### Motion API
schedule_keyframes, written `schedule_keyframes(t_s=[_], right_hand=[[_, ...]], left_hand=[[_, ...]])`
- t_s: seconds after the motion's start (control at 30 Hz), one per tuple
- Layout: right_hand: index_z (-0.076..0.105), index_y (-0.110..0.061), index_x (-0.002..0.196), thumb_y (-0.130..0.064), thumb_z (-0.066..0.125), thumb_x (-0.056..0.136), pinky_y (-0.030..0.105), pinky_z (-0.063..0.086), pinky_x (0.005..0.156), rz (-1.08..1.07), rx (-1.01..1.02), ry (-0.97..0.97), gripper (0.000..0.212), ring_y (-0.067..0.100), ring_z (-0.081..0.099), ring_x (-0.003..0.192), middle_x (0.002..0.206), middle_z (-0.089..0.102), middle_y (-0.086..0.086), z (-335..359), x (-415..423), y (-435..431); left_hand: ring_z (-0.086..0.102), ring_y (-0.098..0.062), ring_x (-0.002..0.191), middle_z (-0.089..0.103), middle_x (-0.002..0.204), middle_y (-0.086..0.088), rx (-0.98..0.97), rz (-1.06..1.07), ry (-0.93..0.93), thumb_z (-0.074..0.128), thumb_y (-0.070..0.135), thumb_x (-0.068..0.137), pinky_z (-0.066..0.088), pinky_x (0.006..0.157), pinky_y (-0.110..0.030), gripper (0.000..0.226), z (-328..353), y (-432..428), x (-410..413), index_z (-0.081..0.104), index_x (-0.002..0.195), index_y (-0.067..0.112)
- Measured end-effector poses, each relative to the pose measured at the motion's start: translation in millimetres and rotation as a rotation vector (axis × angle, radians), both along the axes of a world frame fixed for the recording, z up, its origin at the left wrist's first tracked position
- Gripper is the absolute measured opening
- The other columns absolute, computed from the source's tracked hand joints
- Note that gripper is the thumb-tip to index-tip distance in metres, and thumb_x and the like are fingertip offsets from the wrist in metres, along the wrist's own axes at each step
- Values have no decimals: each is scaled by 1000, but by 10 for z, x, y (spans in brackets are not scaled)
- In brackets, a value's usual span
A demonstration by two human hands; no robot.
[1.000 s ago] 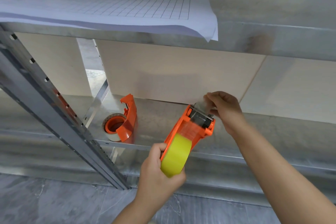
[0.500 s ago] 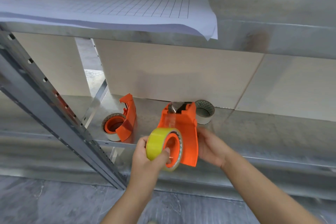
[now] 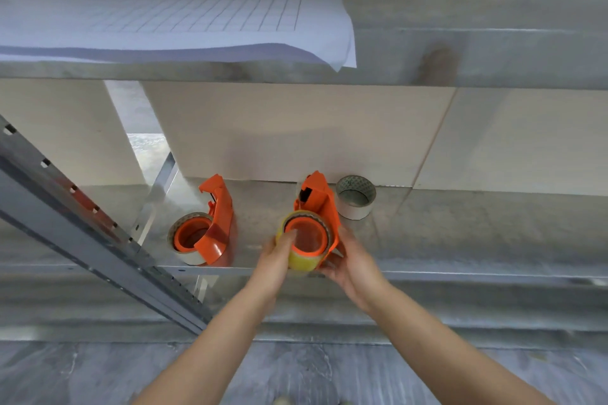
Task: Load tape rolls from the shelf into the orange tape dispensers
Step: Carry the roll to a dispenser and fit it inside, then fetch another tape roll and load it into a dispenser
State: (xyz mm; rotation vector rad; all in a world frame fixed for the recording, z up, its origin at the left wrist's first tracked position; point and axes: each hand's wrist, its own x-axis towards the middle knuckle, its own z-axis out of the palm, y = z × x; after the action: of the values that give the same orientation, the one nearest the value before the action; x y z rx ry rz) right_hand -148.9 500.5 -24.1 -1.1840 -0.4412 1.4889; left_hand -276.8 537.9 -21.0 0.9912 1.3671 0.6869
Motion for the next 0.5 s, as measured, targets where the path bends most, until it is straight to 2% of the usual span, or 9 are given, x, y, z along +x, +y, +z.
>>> schedule_keyframes(t_s=[0.07,0.13,0.27,0.37,0.43,0.5], right_hand=[[50,-10,129,-33,35,100,44,50,82,-10,-33,-72,40,30,59,99,113,61,16,-28,22,86],[55,-14,124,-37,34,100,41,54,78,10,-48,-180,40,26,65,96,114,66,14,-76,47,166],[63,-27,115,-48,35,95,34,53,91,48,-105,-395,40,14,67,101,110,73,-1,-181,62,296],[64,-33,112,-52,37,92,23,50,83,72,-135,-437,39,7,66,99,104,73,-9,-262,78,345],[64,-35,110,-50,35,93,16,49,75,64,-131,-439,37,3,67,94,102,73,-12,-309,86,340],[64,-38,109,-46,34,95,13,50,74,59,-107,-444,34,0,67,93,101,73,-14,-305,83,313]], left_hand=[[54,-20,98,60,111,-6,77,-96,246,37,43,96,35,82,-27,42,-102,127,44,55,117,12],[54,-28,110,60,120,-12,143,-161,403,29,47,97,35,85,-30,51,-192,221,61,54,120,9],[59,-36,104,64,113,-17,247,-194,595,22,44,99,45,89,-43,41,-350,294,67,40,119,13],[59,-38,100,64,108,-20,324,-198,682,23,38,100,45,84,-43,34,-427,341,77,39,115,14],[55,-36,102,61,112,-18,401,-256,814,23,33,100,38,77,-38,33,-471,377,76,43,116,12],[49,-32,107,55,118,-13,489,-322,954,25,27,100,34,79,-37,33,-529,401,51,47,117,10]])
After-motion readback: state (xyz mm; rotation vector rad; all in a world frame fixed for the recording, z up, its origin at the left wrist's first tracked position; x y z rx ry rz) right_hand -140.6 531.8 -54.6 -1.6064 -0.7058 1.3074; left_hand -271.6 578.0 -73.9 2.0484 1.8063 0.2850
